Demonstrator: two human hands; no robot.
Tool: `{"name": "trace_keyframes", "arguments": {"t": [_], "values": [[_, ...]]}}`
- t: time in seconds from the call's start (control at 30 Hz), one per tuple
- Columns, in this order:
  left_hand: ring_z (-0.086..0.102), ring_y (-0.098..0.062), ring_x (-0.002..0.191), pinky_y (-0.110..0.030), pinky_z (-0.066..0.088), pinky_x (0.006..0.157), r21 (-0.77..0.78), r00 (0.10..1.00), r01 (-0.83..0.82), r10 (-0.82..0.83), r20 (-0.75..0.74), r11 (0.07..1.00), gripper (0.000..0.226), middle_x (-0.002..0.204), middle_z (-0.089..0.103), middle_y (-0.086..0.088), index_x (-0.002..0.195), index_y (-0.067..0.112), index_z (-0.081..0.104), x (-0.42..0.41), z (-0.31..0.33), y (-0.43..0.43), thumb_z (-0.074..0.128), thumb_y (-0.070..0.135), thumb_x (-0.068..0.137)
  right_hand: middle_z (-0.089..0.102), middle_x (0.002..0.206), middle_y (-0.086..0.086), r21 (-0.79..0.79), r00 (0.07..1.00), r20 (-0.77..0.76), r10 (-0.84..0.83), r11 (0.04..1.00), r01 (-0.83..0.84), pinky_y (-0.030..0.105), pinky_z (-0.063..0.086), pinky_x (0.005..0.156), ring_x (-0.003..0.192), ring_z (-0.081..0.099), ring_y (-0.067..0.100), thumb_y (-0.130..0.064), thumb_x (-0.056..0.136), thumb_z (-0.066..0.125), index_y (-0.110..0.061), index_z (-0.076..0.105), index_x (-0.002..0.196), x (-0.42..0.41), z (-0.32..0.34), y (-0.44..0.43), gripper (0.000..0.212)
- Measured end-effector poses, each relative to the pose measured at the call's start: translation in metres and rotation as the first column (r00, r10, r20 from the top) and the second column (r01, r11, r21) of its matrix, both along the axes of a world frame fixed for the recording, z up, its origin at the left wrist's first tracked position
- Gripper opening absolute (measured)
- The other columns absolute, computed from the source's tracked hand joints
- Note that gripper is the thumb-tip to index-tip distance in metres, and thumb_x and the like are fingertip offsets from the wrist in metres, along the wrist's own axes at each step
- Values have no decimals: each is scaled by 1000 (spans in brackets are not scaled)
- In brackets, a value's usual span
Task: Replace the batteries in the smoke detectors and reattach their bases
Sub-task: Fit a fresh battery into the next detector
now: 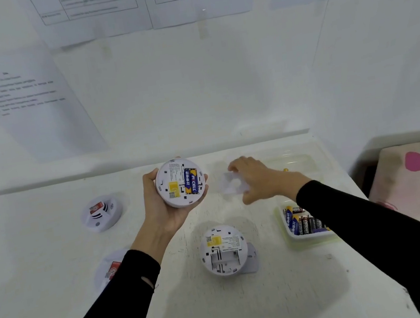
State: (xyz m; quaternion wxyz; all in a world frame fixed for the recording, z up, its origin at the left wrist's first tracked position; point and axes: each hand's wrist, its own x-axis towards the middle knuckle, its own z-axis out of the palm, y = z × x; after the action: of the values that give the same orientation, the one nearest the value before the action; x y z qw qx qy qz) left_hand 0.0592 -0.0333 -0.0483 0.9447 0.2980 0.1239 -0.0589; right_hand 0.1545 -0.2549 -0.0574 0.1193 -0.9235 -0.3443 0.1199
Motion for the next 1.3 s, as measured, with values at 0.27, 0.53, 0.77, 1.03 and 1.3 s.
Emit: {"name": "trace_keyframes", "arguments": {"t": [0.27, 0.53, 0.77, 1.03, 1.3], "values": [[64, -44, 110, -49, 55, 90, -18, 999, 30, -29, 16, 999, 48, 123, 66, -18, 122, 18, 65, -4, 1, -2, 41, 46, 90, 40, 126, 3, -208, 999, 0, 46, 977, -45, 31, 27, 98, 114, 42, 22, -19, 72, 71, -13, 37, 130, 7, -23, 20, 68], [63, -43, 111, -48, 54, 92, -36, 998, 55, -54, 30, 998, 48, 123, 65, -18, 119, 18, 66, -6, 2, -7, 39, 46, 91, 46, 121, 4, 162, 995, -21, -96, 982, 99, 35, 34, 97, 111, 44, 22, -16, 82, 60, -13, 49, 119, 1, -15, 14, 38], [70, -37, 97, -49, 55, 87, -26, 997, 53, -51, 49, 998, 48, 114, 69, -17, 115, 19, 70, -2, 6, -24, 36, 46, 93, 54, 93, -2, 682, 971, 188, -147, 731, -21, 18, 37, 77, 84, 48, 13, -5, 83, 43, -12, 59, 91, -46, 41, 29, 19], [66, -27, 94, -46, 56, 83, -6, 996, 61, -60, 69, 998, 48, 110, 70, -12, 122, 20, 63, 3, 10, -42, 34, 46, 94, 56, 94, 8, 526, 869, 446, -214, 848, -61, 31, 39, 74, 81, 44, 23, -12, 80, 35, -7, 58, 87, -51, 41, 32, 24], [64, -28, 97, -46, 49, 91, 67, 996, 23, -29, 89, 998, 45, 108, 69, -13, 117, 18, 65, 7, 16, -51, 34, 43, 95, 58, 90, 14, 571, 873, 414, -258, 821, -28, 33, 47, 69, 78, 48, 27, 0, 74, 34, -2, 59, 78, -51, 51, 31, 26]]}}
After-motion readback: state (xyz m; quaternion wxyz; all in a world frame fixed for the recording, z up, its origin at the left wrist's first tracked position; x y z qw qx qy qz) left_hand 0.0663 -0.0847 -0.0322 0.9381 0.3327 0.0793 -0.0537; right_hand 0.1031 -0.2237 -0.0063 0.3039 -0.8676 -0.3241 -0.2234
